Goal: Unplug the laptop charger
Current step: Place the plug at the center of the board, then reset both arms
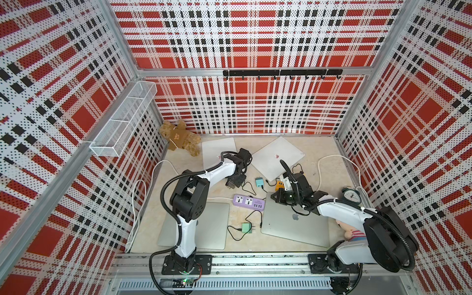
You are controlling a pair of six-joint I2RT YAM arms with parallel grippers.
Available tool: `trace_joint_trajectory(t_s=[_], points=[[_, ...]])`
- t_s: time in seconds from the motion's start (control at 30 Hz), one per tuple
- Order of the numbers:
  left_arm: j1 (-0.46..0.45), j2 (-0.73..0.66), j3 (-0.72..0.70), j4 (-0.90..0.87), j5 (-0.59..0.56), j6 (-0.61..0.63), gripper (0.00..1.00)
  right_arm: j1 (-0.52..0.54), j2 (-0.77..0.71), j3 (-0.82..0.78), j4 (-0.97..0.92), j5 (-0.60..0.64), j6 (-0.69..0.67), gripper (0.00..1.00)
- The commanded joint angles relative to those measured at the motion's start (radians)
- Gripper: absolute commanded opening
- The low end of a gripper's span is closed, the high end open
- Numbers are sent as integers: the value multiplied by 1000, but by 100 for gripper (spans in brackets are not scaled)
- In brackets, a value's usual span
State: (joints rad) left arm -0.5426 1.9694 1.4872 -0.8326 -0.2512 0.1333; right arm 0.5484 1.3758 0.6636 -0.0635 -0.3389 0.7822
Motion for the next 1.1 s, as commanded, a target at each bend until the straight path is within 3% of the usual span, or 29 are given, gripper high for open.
trace_joint_trajectory(t_s=[0.0, 0.13, 0.27, 0.3, 0.33, 0.37, 0.47, 0.6, 0.7, 0.83, 0.97, 1.07], points=[[9, -74, -31, -2, 0, -16, 63, -7, -34, 41, -34, 24, -18, 5], [29, -168, -79, 60, -9, -65, 63, -9, -73, 75, -70, 63, -36, 8], [46, -326, -180, 233, -60, -104, 68, -26, -119, 90, -107, 101, -78, 17], [48, -362, -203, 274, -63, -106, 73, -33, -130, 92, -114, 103, -89, 21], [49, -404, -237, 326, -95, -124, 99, -41, -141, 93, -121, 106, -99, 25], [52, -456, -274, 379, -104, -133, 98, -52, -155, 93, -129, 113, -107, 29], [86, -589, -374, 518, -94, -170, 98, -80, -197, 88, -141, 139, -133, 54], [127, -781, -556, 756, -83, -204, 98, -89, -262, 74, -154, 262, -176, 79], [158, -955, -772, 1009, -42, -189, 98, -89, -314, 39, -131, 360, -203, 100], [173, -1177, -1128, 1457, -99, -173, 98, -89, -360, 13, -118, 432, -271, 100], [186, -1287, -1450, 1976, -179, -158, 98, -90, -413, -57, -34, 470, -349, 100], [213, -1292, -1547, 2095, -285, -190, 98, -89, -461, -141, 82, 507, -450, 100]])
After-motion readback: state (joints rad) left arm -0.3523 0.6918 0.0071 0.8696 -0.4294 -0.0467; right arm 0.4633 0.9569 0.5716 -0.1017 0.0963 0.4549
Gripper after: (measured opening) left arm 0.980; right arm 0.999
